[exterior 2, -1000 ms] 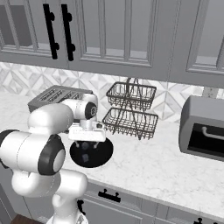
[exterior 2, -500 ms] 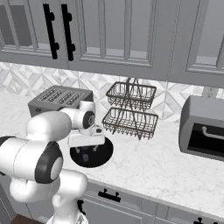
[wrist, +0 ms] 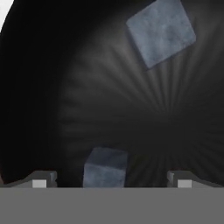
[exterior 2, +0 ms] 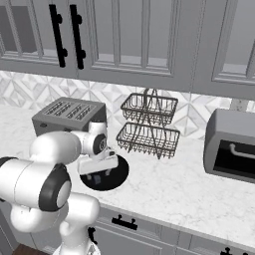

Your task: Grab a lemon wedge from the fridge and one ice cube from the ice bowl, and put them in the glass of lemonade.

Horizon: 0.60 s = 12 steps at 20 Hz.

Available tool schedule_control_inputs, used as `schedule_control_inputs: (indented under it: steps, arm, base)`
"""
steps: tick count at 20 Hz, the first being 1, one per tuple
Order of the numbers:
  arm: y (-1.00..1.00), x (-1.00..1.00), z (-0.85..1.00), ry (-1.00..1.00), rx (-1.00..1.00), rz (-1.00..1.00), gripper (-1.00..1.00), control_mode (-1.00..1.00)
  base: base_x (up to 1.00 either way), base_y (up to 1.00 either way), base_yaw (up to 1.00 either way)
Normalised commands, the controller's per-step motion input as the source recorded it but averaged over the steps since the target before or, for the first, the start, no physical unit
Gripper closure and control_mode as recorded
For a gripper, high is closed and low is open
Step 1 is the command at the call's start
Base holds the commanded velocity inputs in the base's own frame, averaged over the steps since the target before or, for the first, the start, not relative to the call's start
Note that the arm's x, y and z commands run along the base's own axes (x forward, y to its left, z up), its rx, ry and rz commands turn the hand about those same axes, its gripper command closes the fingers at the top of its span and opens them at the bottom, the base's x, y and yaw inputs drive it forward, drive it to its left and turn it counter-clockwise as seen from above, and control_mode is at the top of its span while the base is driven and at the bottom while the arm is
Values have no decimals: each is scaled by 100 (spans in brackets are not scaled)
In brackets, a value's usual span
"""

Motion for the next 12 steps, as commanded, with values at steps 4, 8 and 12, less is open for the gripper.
schedule_control_inputs:
  steps: [4, 8, 12]
  arm:
    - [0, 6, -33, -5, 0, 2, -100, -100]
    - [0, 13, -27, -11, 0, 0, -100, -100]
    - [-11, 18, 0, -5, 0, 0, -100, -100]
  base:
    - [0, 0, 0]
    - [0, 0, 0]
    - [0, 0, 0]
